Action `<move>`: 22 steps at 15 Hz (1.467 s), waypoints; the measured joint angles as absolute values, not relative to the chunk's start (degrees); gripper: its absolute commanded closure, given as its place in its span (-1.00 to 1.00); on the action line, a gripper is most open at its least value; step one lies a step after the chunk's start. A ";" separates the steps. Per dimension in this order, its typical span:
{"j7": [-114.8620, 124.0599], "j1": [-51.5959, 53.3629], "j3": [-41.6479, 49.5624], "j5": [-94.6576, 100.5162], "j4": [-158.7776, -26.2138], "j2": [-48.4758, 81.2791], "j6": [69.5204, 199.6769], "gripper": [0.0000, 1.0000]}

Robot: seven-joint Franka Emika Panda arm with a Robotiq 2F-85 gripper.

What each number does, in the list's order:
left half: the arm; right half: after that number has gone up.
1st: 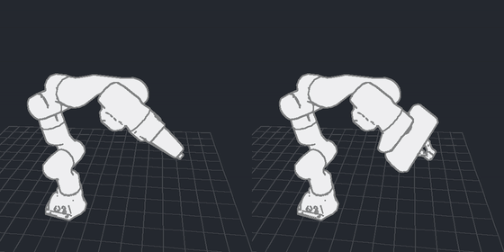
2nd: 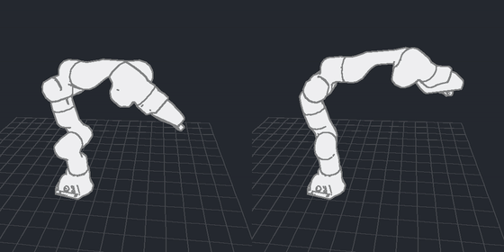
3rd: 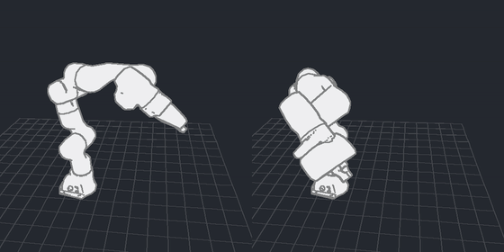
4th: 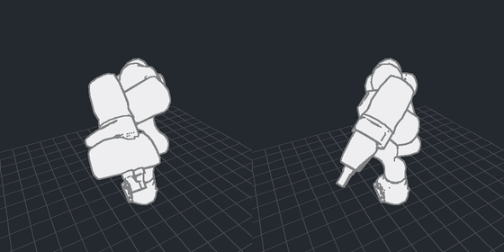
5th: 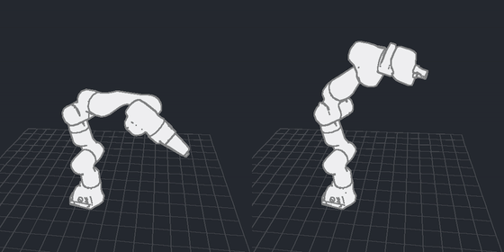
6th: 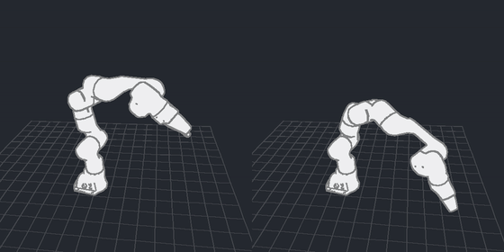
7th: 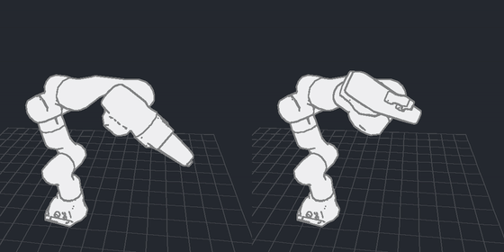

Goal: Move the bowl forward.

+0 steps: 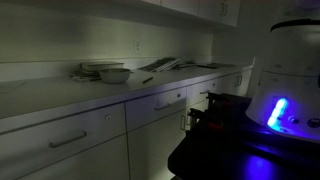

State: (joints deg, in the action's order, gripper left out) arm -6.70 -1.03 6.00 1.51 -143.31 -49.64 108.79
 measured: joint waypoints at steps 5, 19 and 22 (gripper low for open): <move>-6.70 -1.03 6.00 1.51 -143.30 -49.68 108.80 -1.00; -0.40 0.04 2.79 0.50 -133.23 -12.25 129.84 -1.00; 0.89 0.57 1.18 -0.24 -121.49 2.53 130.07 -1.00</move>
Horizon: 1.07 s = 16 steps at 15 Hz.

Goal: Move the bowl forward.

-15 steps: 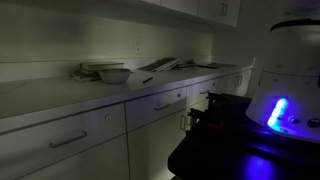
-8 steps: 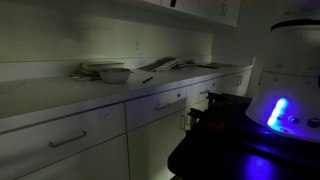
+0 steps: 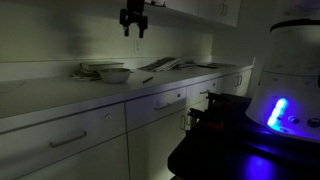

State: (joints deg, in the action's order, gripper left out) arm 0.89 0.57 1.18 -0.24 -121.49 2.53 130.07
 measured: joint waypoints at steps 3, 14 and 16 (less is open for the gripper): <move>2.82 1.44 -0.14 -0.19 -109.99 14.81 129.73 -1.00; 7.35 8.38 0.57 10.08 -91.80 36.80 127.51 -0.93; 7.34 8.66 0.59 10.71 -90.92 38.37 127.50 -0.45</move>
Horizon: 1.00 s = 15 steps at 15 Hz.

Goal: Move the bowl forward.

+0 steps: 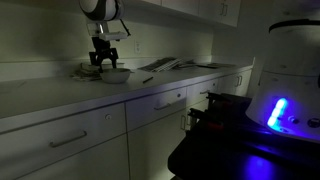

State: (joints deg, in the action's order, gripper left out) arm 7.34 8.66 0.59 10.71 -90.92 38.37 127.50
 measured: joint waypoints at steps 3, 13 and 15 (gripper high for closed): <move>7.32 9.09 0.64 11.71 -90.68 39.70 127.50 -0.04; 7.33 9.60 1.54 12.58 -90.93 40.45 127.54 1.00; 7.37 9.94 1.52 12.64 -91.01 40.44 127.75 0.98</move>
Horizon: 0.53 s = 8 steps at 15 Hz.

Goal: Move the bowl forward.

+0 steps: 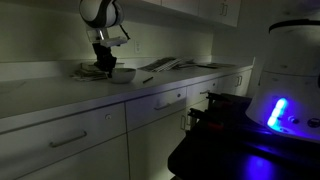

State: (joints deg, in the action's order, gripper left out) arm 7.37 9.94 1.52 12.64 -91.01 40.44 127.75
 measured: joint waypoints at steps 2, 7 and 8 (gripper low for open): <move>7.37 10.53 1.37 12.79 -91.16 40.18 128.62 0.98; 7.26 12.04 -1.81 12.70 -95.37 35.58 135.14 0.98; 7.26 12.33 -2.65 12.36 -96.53 34.33 135.86 0.98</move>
State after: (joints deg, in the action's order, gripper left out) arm 7.26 12.33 -2.65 12.36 -96.53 34.33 135.86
